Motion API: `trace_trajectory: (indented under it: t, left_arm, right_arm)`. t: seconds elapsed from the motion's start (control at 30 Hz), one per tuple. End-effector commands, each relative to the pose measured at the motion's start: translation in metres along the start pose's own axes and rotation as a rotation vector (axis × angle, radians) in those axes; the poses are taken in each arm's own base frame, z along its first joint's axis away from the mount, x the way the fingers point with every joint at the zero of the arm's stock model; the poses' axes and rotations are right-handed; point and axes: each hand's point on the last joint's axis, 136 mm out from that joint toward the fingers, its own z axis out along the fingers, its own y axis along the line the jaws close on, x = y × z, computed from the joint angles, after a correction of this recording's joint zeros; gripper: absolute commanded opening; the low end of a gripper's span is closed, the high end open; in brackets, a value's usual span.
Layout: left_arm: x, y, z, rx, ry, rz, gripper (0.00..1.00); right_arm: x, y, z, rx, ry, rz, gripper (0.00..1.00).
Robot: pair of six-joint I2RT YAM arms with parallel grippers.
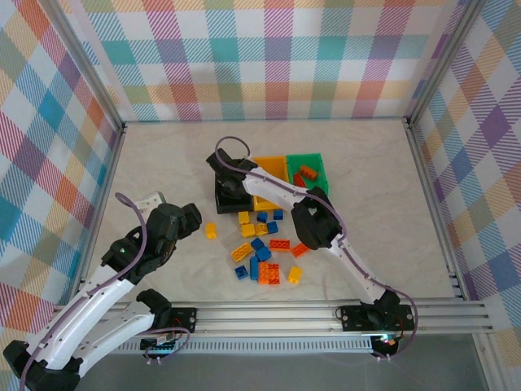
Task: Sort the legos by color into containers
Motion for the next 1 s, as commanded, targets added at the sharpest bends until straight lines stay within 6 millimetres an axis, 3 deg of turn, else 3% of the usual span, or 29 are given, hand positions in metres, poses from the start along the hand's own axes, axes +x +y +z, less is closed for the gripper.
trace_trajectory:
  t: [0.0,0.33,0.6,0.83,0.9,0.97]
  left_arm:
    - [-0.003,-0.002,-0.001,0.010,-0.002,0.011,1.00]
    - [-0.002,-0.002,-0.001,0.009,0.005,0.017,1.00]
    - [-0.002,-0.001,-0.002,0.008,0.002,0.018,1.00]
    - [-0.002,0.000,0.000,0.003,0.000,0.019,1.00]
    - [-0.001,0.000,0.000,0.001,0.002,0.021,1.00]
    - [-0.001,0.000,-0.001,0.000,0.004,0.021,1.00]
  right_arm:
    - [0.001,-0.024,0.012,0.083,-0.023,-0.029,0.17]
    - [0.001,0.003,-0.014,-0.045,-0.042,-0.099,0.02]
    - [-0.001,0.032,-0.058,-0.166,-0.059,-0.178,0.00]
    - [0.004,0.031,-0.083,-0.213,-0.048,-0.195,0.00]
    - [0.004,0.029,-0.087,-0.202,-0.047,-0.206,0.02]
    - [0.003,0.026,-0.087,-0.190,-0.040,-0.215,0.18]
